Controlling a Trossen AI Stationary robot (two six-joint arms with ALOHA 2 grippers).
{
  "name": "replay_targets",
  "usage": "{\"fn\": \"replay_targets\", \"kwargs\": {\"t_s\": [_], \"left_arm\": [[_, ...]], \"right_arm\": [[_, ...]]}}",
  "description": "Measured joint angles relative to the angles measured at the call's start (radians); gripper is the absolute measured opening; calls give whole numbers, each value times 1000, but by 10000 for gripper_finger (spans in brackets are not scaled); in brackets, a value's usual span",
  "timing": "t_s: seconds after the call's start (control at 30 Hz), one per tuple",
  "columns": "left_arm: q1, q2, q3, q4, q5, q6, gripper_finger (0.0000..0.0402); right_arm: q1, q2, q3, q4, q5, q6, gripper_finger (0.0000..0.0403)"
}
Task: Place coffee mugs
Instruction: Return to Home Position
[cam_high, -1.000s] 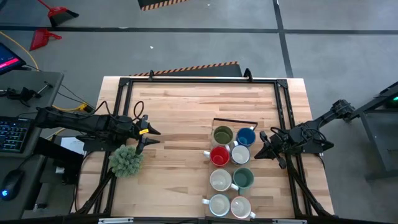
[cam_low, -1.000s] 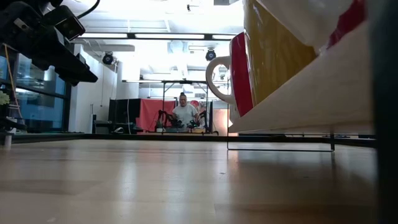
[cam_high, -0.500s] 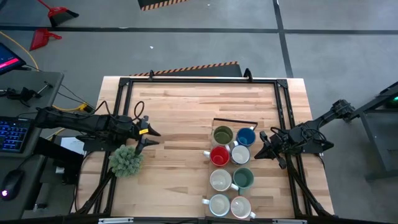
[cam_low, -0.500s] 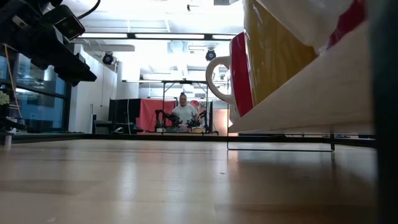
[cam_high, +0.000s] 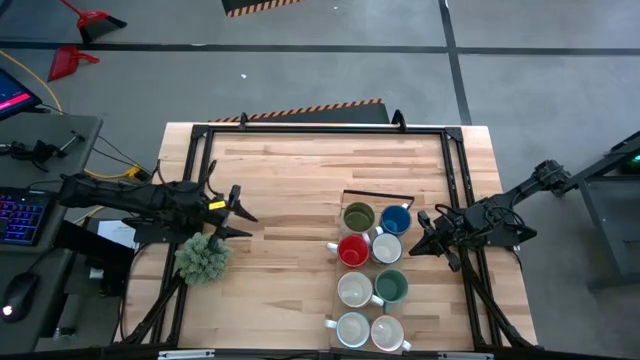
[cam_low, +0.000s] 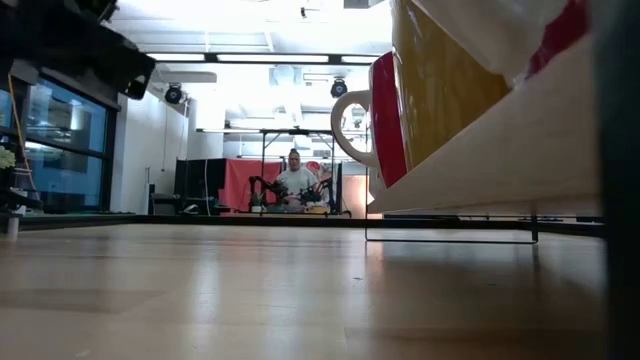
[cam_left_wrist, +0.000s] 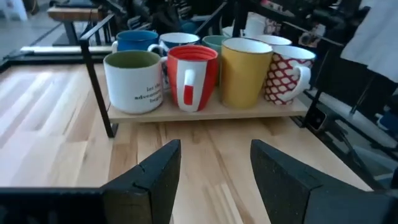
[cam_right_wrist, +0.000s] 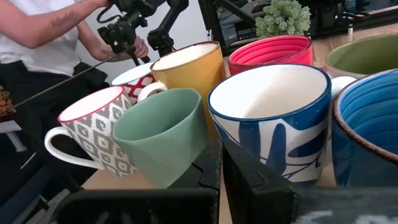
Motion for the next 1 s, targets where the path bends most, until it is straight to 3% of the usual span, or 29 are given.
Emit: {"fn": "replay_targets", "kwargs": {"t_s": [0.23,0.63,0.83,1.0], "left_arm": [[-30,-92,-118,72,26,-9,184],[-34,-102,-230,244,28,42,184],[-14,-95,-230,154,-109,277,184],[-12,-95,-230,79,-164,316,184]], "right_arm": [[0,0,0,0,0,0,0],[0,0,0,0,0,0,0],[0,0,0,0,0,0,0],[0,0,0,0,0,0,0]]}}
